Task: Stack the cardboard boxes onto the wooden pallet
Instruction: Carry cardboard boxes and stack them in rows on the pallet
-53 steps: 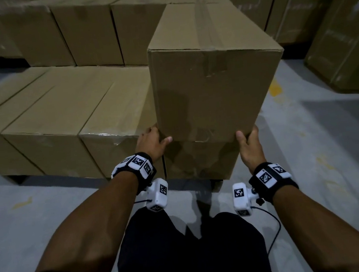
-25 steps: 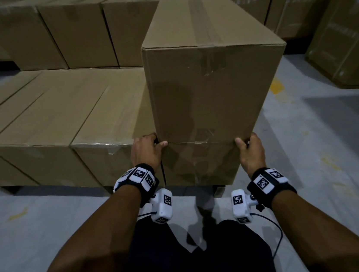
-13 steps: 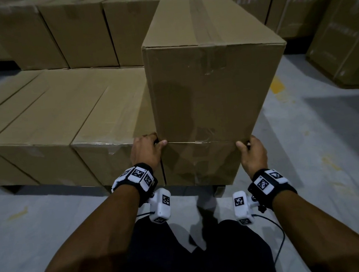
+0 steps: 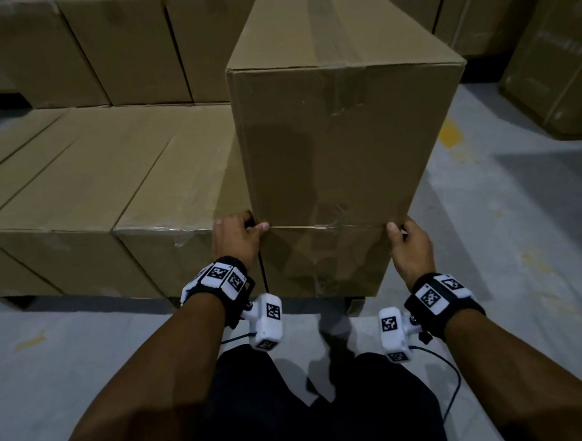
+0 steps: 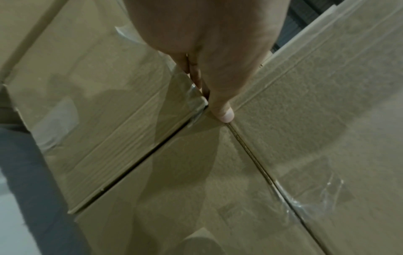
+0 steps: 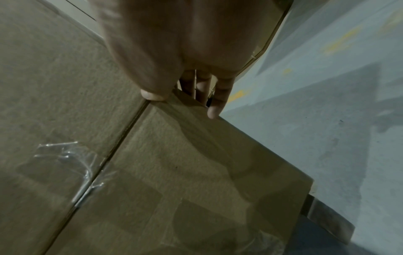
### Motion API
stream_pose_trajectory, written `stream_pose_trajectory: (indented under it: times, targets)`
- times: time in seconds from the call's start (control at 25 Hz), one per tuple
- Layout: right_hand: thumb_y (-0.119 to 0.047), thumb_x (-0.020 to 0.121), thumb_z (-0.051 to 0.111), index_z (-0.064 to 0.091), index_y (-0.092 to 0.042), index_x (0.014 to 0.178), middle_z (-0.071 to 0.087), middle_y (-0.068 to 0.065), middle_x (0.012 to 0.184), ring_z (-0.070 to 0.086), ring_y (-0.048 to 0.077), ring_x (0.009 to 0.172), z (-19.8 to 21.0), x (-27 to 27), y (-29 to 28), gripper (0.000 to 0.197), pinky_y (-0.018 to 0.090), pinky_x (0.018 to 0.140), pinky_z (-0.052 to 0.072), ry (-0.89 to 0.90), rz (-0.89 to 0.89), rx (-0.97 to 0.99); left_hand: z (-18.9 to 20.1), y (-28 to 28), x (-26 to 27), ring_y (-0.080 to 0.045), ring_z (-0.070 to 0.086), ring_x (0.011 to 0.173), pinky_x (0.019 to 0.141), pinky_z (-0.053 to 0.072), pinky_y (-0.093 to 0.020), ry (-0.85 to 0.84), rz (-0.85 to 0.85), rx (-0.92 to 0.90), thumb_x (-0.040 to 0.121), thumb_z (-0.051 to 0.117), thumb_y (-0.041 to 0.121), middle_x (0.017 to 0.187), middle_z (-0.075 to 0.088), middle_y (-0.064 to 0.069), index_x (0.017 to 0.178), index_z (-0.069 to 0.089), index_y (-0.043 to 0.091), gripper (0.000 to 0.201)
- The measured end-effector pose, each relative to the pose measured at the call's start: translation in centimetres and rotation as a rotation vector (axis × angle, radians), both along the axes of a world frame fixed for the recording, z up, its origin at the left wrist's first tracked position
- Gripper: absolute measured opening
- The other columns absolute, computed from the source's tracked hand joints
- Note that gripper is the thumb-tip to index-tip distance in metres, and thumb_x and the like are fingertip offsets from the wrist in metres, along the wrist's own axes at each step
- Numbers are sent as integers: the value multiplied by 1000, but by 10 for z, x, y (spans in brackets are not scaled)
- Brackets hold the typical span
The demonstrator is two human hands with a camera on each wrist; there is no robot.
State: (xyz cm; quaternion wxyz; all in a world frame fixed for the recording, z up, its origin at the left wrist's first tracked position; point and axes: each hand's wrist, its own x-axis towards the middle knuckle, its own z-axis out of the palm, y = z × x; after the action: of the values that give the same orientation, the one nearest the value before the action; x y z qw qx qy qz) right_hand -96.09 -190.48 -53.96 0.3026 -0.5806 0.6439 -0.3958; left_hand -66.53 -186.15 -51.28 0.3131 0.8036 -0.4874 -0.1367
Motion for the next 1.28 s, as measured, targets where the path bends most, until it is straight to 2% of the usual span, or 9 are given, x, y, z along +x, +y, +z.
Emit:
stream_pose_trajectory:
  times: [0.12,0.28,0.4,0.52,0.64,0.8,0.96,1.08,1.28]
  targets:
    - [-29,104,50,63,-7,120,66,14,118,59,32,109,2,2,0,31,35,89,44,13,-23,-3,-4,-2,2,-27,64,99,83,53,-36,5,16,16,86,69,49,105,70,-10,109,73,23,34]
    - [-29,104,50,63,-7,119,66,14,118,60,33,110,2,5,1,30,36,90,45,13,-38,16,-3,-2,1,-25,65,96,79,50,-32,9,1,-18,89,70,40,101,72,-8,108,74,17,30]
    - [-28,104,49,63,-6,116,66,15,117,59,34,109,8,5,3,29,34,88,43,24,-45,23,0,-3,0,-26,66,93,74,47,-30,-17,15,9,89,70,41,100,72,-9,107,73,18,30]
    - [-29,105,47,60,-8,122,64,15,123,57,35,115,17,8,9,30,38,94,43,16,-34,82,7,1,-5,-29,64,95,80,54,-36,-43,-12,46,92,66,40,102,70,-12,107,69,14,30]
    - [-28,103,51,52,-10,133,60,13,133,55,36,123,22,13,18,35,41,103,43,33,-7,141,13,16,-14,-32,58,106,91,49,-42,-239,-103,83,96,58,36,113,64,-13,111,62,9,31]
    - [-26,98,58,41,-12,146,52,13,145,50,35,131,12,18,49,53,46,111,41,107,-2,171,8,43,-19,-31,42,132,112,33,-46,-524,-176,165,95,52,37,142,48,-13,136,47,9,50]
    - [-28,100,55,40,-11,150,45,15,151,44,35,136,2,27,79,54,41,112,37,249,64,198,4,62,-21,-31,38,136,114,30,-47,-605,-203,166,95,51,37,147,44,-13,139,44,9,53]
    - [-32,101,54,42,-14,148,45,15,149,43,36,136,19,41,86,52,43,110,38,366,154,202,15,67,-23,-30,43,129,111,34,-46,-651,-211,156,93,50,36,138,51,-11,133,49,9,48]
    - [-36,100,50,48,-9,139,49,19,139,46,40,126,91,42,110,48,46,102,43,597,269,323,68,88,-41,-30,41,132,114,30,-45,-673,-311,329,90,54,31,139,51,-10,135,47,10,50]
